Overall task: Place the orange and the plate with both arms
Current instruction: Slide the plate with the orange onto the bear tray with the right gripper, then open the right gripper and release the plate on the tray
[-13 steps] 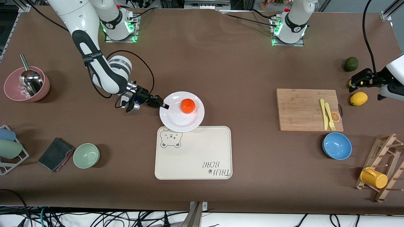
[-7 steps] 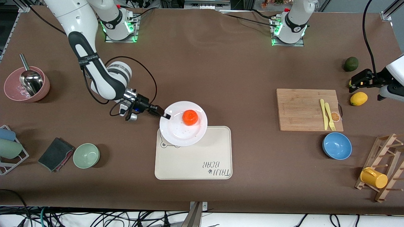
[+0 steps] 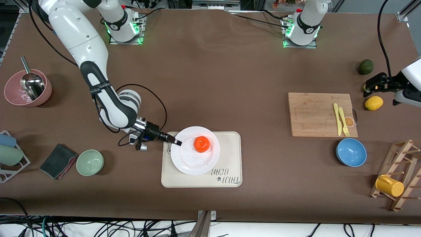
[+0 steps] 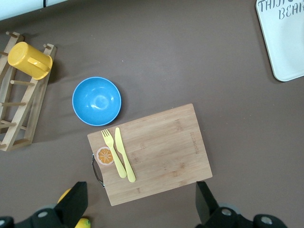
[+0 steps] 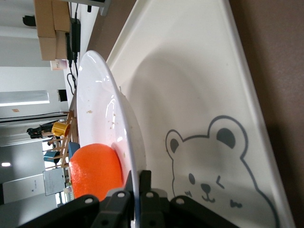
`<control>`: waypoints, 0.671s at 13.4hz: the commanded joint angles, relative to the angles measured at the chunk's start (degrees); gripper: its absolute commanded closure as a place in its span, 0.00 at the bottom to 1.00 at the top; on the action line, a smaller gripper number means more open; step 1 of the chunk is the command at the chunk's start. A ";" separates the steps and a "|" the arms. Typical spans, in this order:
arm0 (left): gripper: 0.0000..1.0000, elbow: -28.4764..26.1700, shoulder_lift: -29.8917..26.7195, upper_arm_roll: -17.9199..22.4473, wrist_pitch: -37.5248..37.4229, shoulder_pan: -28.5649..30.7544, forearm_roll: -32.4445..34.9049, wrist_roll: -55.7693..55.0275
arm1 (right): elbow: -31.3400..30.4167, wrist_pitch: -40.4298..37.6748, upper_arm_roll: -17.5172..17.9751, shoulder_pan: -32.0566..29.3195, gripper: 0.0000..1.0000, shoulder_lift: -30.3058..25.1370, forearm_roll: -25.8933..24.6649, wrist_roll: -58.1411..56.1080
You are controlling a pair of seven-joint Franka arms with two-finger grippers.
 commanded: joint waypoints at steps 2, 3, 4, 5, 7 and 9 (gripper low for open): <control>0.00 1.28 0.56 -0.10 -0.82 0.27 -0.92 1.79 | 2.65 0.69 0.27 0.49 1.00 0.77 -4.12 4.38; 0.00 1.28 0.56 -0.10 -0.82 0.27 -0.92 1.79 | 2.66 0.86 0.18 0.58 1.00 0.95 -5.43 4.46; 0.00 1.19 0.56 -0.10 -0.82 0.27 -0.92 1.79 | 2.66 1.30 0.18 0.75 1.00 1.21 -6.58 4.47; 0.00 1.19 0.56 -0.10 -0.82 0.27 -0.92 1.79 | 2.66 2.18 0.18 0.93 1.00 1.56 -7.55 4.47; 0.00 1.19 0.56 -0.10 -0.82 0.27 -0.92 1.70 | 2.66 3.24 0.18 0.93 1.00 2.00 -8.78 4.47; 0.00 1.10 0.56 -0.10 -0.82 0.27 -0.92 1.70 | 2.66 3.33 0.18 0.93 1.00 2.00 -9.49 4.47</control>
